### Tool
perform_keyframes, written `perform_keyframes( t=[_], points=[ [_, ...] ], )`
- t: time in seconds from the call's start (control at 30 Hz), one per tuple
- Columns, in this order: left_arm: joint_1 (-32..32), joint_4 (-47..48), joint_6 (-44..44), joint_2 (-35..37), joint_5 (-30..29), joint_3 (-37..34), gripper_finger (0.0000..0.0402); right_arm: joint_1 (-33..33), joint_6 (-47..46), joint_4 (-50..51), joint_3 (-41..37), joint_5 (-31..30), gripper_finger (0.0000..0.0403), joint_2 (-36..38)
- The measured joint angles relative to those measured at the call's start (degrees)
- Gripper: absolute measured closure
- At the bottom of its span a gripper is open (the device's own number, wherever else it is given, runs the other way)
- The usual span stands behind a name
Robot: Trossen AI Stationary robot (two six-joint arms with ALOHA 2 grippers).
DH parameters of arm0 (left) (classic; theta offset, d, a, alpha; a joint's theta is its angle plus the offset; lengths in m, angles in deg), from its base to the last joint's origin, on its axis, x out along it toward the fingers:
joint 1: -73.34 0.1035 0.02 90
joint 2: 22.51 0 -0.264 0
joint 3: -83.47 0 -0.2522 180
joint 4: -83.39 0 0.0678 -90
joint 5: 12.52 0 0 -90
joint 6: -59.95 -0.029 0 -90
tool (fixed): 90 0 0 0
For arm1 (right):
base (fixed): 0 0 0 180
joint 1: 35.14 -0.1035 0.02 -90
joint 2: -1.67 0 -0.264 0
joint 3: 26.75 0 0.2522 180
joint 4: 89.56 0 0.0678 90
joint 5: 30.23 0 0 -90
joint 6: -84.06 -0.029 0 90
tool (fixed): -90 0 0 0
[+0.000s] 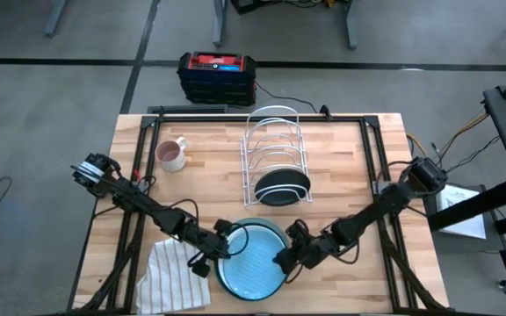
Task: Sort dishes
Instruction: Put the blue plate into the dish rack
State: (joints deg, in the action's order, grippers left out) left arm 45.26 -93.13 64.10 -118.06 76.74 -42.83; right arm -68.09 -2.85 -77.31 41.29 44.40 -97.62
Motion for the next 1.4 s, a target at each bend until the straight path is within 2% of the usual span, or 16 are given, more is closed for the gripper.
perform_keyframes(
  t=[0.3,0.4,0.53,0.87,1.1,1.4],
  points=[
    [0.0,-0.1,0.0,0.0,0.0,0.0,0.0401,3.1,4.4,-2.5,0.0,3.3,0.0218,-2.7],
    [0.0,-0.1,0.0,0.0,0.0,0.0,0.0401,3.6,5.2,-2.4,0.0,3.4,0.0229,-2.9],
    [0.0,0.0,-0.1,0.0,0.0,0.0,0.0401,4.1,6.8,-2.2,0.0,3.4,0.0266,-2.9],
    [-0.1,-0.2,-0.2,0.1,0.4,0.0,0.0402,5.0,8.2,-1.8,-0.1,2.7,0.0389,-2.7],
    [0.0,0.9,-0.2,1.8,0.0,0.0,0.0401,5.0,10.5,-0.4,-0.1,1.5,0.0393,-0.6],
    [0.0,5.7,0.5,7.7,0.0,0.0,0.0401,4.8,18.8,3.1,-0.1,-2.3,0.0401,3.7]
  ],
)
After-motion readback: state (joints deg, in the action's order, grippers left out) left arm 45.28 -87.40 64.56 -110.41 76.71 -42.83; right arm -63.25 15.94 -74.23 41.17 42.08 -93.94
